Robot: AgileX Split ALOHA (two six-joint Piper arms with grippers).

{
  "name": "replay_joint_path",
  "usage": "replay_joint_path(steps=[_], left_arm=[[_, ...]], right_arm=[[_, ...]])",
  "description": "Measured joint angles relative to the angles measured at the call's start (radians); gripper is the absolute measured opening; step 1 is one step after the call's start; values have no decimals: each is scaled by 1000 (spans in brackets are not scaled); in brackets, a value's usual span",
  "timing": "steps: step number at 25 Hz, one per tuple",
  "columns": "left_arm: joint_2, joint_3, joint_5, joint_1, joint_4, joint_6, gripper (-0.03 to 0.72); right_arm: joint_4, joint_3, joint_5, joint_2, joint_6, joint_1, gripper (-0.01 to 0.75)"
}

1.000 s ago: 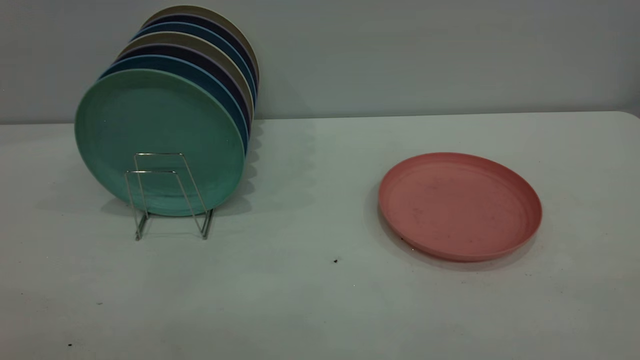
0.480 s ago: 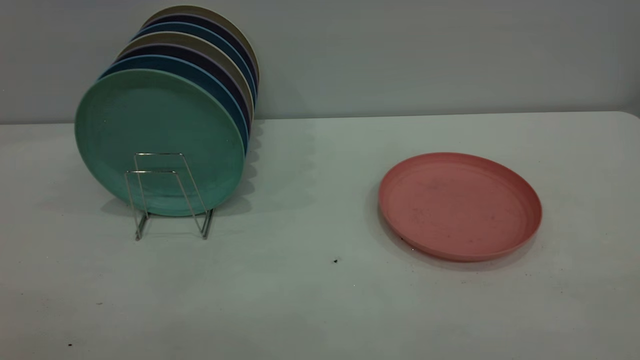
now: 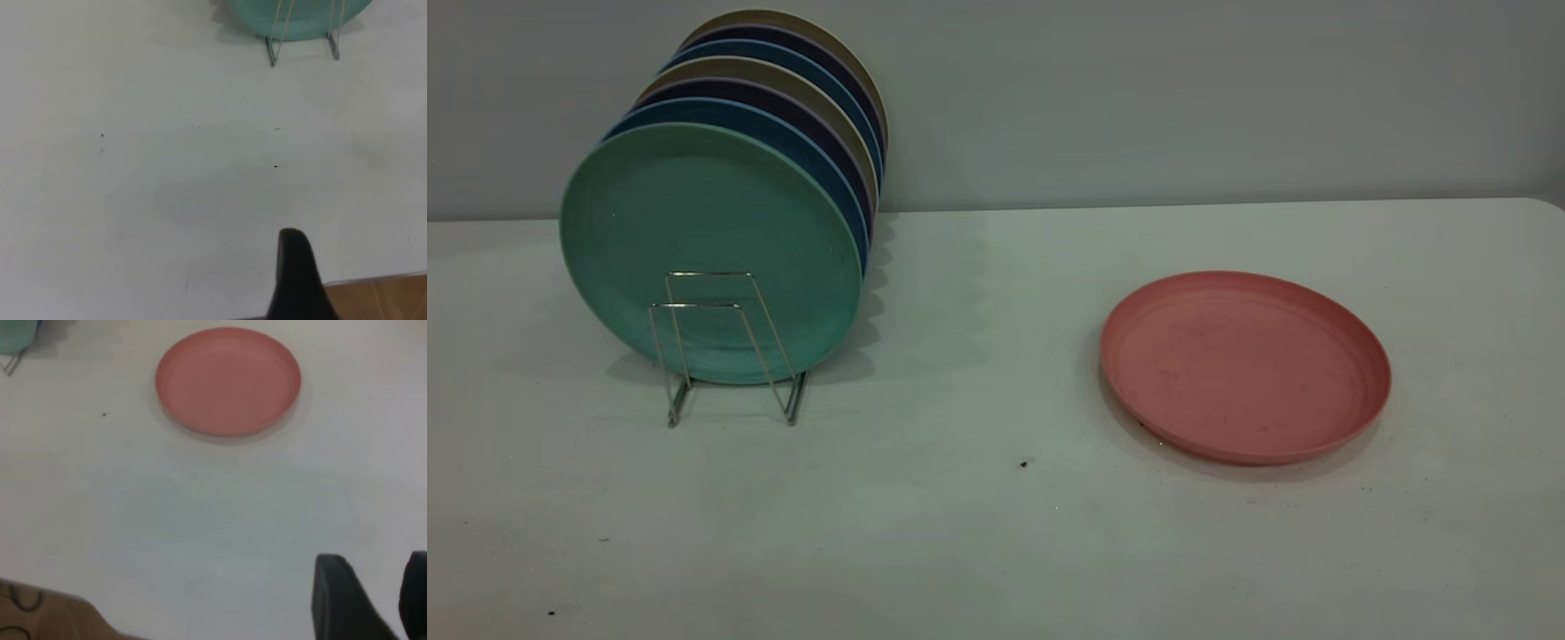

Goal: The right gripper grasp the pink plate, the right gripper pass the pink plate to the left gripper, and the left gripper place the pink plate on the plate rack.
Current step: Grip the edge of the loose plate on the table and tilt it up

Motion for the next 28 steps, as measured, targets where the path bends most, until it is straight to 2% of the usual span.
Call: replay_joint_path(steps=[14, 17, 20, 24, 28], left_arm=[[2, 0, 0, 0, -19, 0, 515], [50, -37, -26, 0, -24, -13, 515], [168, -114, -116, 0, -24, -21, 523], [418, -242, -250, 0, -26, -10, 544], [692, -375, -308, 0, -38, 45, 550]], right_arm=[[20, 0, -2, 0, 15, 0, 241], [37, -17, -38, 40, 19, 0, 247], [52, -53, -150, 141, -6, 0, 293], [58, -98, -313, 332, -39, 0, 404], [71, -160, -381, 602, -48, 0, 483]])
